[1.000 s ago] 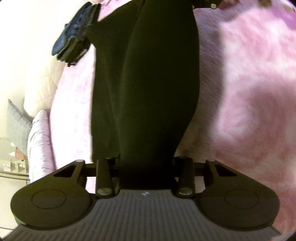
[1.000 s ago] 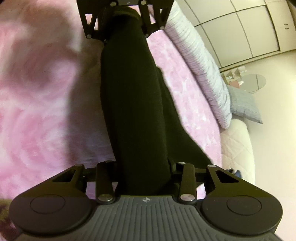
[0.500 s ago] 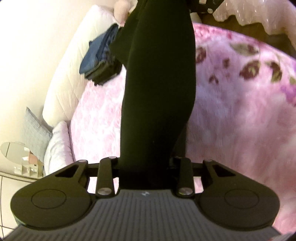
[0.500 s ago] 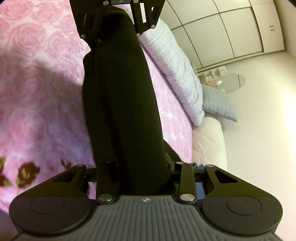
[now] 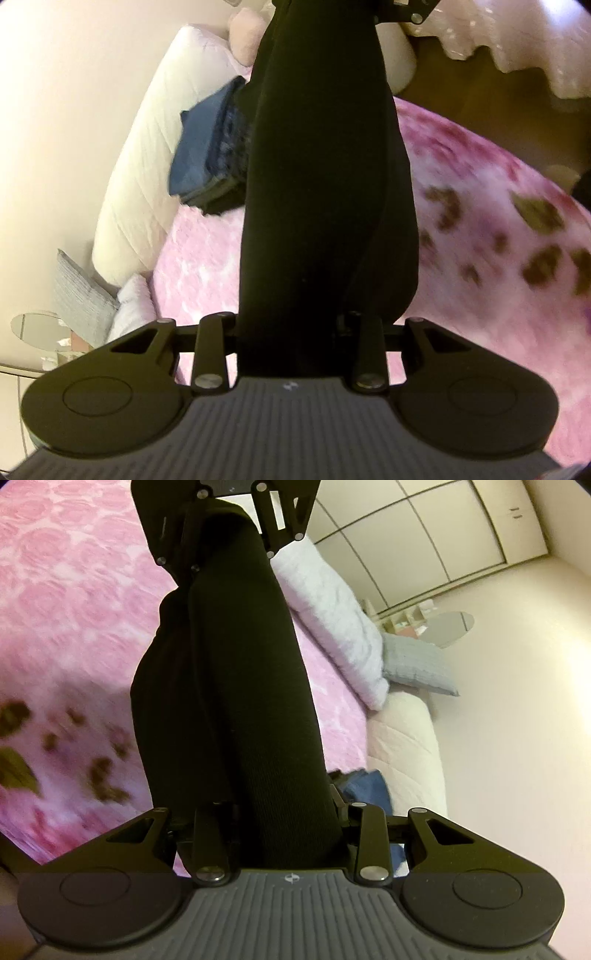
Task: Fold clothes
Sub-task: 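Carry the jacket to the stack of folded jeans with both grippers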
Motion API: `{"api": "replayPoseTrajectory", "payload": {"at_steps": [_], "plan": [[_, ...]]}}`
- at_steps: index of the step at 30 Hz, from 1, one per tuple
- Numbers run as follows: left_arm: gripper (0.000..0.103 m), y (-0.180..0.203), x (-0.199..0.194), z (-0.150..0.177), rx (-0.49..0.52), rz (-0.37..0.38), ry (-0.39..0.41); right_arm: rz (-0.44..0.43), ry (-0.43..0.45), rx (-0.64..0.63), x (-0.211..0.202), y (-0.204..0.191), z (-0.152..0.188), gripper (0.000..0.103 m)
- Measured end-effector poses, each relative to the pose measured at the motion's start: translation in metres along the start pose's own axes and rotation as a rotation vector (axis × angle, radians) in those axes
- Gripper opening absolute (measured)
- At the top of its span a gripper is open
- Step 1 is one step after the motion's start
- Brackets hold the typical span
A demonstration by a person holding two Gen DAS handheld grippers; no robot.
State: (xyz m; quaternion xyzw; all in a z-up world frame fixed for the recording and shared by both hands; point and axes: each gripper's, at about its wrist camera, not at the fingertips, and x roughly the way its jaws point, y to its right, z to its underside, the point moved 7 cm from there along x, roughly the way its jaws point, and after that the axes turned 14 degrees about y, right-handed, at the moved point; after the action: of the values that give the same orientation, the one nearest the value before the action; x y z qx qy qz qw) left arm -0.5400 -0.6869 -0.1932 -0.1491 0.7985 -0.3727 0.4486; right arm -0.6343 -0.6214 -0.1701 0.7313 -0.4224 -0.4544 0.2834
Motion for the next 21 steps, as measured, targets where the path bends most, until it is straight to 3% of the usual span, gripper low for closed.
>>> {"api": "replayPoseTrajectory", "payload": {"at_steps": [9,15,21], "plan": [[0.031,-0.133,0.083,-0.077,0.024,-0.152,0.051,0.145,0.003,-0.063,0.036,0.152,0.078,0.033],[0.031,-0.237,0.158,-0.091,0.059,-0.252,0.104,0.226,-0.018,-0.097,0.098,0.250,0.120,0.034],[0.031,-0.330,0.242,-0.087,0.069,-0.300,0.087,0.264,-0.011,-0.141,0.180,0.333,0.153,0.034]]}}
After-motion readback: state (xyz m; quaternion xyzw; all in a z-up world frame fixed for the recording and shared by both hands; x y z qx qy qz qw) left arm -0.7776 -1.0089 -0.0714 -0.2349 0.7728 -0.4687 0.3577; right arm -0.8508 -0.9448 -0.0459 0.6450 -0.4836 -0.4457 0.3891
